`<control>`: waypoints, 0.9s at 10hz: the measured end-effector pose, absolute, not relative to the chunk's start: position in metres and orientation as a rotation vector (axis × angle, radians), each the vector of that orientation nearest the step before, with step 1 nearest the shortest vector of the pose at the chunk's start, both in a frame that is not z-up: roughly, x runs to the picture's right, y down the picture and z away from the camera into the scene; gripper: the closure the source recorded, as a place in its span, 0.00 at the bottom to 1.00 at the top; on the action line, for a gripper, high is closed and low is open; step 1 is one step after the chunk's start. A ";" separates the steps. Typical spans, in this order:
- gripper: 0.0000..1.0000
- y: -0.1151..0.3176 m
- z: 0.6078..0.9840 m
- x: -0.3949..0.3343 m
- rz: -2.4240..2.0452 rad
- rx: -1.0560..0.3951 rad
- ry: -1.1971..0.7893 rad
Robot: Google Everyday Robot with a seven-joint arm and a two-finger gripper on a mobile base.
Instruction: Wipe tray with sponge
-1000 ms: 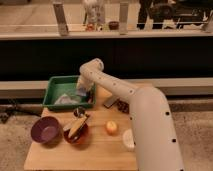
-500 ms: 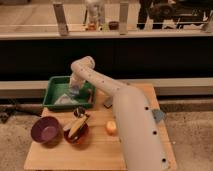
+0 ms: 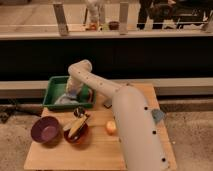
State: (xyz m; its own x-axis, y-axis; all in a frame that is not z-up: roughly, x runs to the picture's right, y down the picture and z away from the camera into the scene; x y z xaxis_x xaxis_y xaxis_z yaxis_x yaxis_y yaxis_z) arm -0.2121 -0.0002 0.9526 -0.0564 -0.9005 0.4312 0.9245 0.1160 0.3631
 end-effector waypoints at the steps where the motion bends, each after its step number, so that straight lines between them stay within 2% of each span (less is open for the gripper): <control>1: 0.96 0.004 0.946 -0.209 -1.496 -0.045 -0.663; 5: 0.96 0.021 0.933 -0.158 -1.504 -0.093 -0.631; 9: 0.96 0.002 0.942 -0.132 -1.460 -0.112 -0.565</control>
State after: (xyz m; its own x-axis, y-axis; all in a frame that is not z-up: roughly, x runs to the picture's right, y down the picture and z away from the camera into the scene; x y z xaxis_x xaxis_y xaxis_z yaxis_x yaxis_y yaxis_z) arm -0.1323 0.0023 0.9421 0.0062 -0.9046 0.4262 0.9560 0.1304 0.2628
